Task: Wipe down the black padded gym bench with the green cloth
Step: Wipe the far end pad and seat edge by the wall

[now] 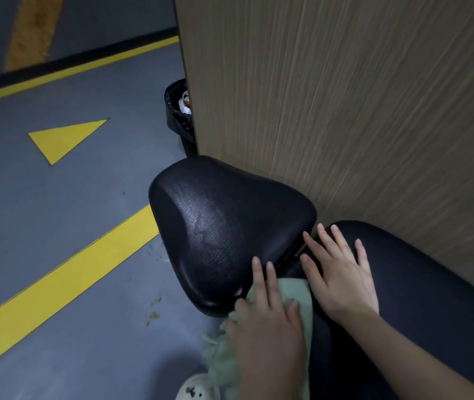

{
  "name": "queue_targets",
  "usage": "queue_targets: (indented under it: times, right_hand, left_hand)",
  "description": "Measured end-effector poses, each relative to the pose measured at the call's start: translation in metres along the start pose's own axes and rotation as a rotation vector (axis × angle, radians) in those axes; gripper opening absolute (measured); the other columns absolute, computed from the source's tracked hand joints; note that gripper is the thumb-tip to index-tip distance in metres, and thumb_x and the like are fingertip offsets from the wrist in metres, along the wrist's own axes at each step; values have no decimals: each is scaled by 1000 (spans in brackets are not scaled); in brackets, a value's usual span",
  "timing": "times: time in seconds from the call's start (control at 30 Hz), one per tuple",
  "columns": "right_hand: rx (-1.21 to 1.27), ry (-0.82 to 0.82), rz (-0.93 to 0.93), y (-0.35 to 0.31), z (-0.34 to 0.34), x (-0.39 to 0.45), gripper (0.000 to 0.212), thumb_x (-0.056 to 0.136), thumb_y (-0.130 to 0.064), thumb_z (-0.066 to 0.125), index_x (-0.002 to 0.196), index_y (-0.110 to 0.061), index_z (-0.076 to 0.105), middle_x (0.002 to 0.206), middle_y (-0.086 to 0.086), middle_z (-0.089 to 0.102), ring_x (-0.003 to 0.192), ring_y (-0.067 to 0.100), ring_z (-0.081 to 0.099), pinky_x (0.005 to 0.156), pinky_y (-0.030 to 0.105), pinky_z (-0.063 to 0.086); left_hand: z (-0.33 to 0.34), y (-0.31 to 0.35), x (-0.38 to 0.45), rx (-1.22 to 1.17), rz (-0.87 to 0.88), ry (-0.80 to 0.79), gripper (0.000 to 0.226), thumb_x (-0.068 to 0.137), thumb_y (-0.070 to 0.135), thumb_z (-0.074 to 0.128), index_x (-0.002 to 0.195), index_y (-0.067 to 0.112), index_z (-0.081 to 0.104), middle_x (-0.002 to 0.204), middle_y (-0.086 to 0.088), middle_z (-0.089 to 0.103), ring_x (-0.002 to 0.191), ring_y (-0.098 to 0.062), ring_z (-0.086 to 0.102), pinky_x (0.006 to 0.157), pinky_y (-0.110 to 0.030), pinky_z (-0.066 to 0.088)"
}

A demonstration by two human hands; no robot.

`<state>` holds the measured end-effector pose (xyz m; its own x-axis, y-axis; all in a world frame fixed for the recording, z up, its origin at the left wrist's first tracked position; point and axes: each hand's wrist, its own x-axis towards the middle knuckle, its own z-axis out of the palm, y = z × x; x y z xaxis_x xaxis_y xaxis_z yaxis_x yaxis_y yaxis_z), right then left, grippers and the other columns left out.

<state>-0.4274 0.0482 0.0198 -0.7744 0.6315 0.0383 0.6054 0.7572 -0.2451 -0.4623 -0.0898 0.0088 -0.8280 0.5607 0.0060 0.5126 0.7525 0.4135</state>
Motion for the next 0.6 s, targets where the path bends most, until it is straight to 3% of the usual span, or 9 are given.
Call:
queue_targets:
  times: [0.1, 0.3, 0.43, 0.47, 0.5, 0.57, 0.6]
  right_hand:
    - [-4, -10, -3, 0, -1, 0, 72, 87, -61, 3, 148, -35, 31, 158, -12, 15, 146, 4, -5, 118, 36, -9]
    - [-17, -15, 0, 0, 0, 0, 71, 88, -60, 2, 148, -36, 31, 158, -12, 16, 146, 5, -5, 119, 38, -8]
    - [-21, -20, 8, 0, -1, 2, 71, 88, -59, -1, 148, -36, 29, 159, -12, 14, 146, 5, -7, 118, 38, -9]
    - [-19, -24, 11, 0, -1, 2, 71, 87, -58, -2, 149, -36, 28, 159, -12, 13, 146, 5, -8, 118, 38, -9]
    - [-18, -29, 13, 0, -1, 2, 72, 87, -58, -3, 149, -37, 27, 159, -13, 12, 146, 4, -9, 118, 38, -10]
    - [-22, -41, 14, -1, -2, 1, 73, 86, -58, -6, 149, -37, 24, 159, -13, 9, 145, 4, -11, 118, 37, -11]
    - [-23, -46, 12, -1, -2, 1, 73, 85, -58, -6, 149, -38, 24, 159, -14, 9, 145, 4, -11, 118, 37, -11]
  left_hand:
    - [1, 6, 9, 1, -44, -13, 65, 82, 47, 35, 132, 13, 56, 148, -1, 43, 62, -34, 53, 48, -49, 44]
    - [-5, -14, -19, 1, 89, -27, 67, 78, 55, 40, 134, 22, 57, 147, 5, 44, 69, -27, 56, 50, -40, 43]
    - [-2, -5, -8, -37, -2, -11, 67, 81, 54, 37, 136, 20, 54, 150, 4, 39, 64, -31, 54, 52, -44, 45]
    - [-5, 2, 0, -41, -41, -15, 68, 85, 54, 35, 142, 20, 45, 156, 5, 28, 65, -32, 55, 56, -46, 46]
    - [-10, 10, 9, -14, -82, -45, 68, 91, 55, 30, 150, 23, 25, 161, 7, 6, 74, -33, 56, 65, -48, 46]
    - [-7, 20, 23, 31, -194, -165, 69, 96, 60, 16, 145, 29, -22, 148, 12, -40, 97, -32, 53, 83, -45, 41]
    - [-4, 21, 24, 26, -214, -195, 69, 95, 62, 11, 142, 29, -28, 144, 11, -46, 99, -31, 52, 84, -43, 40]
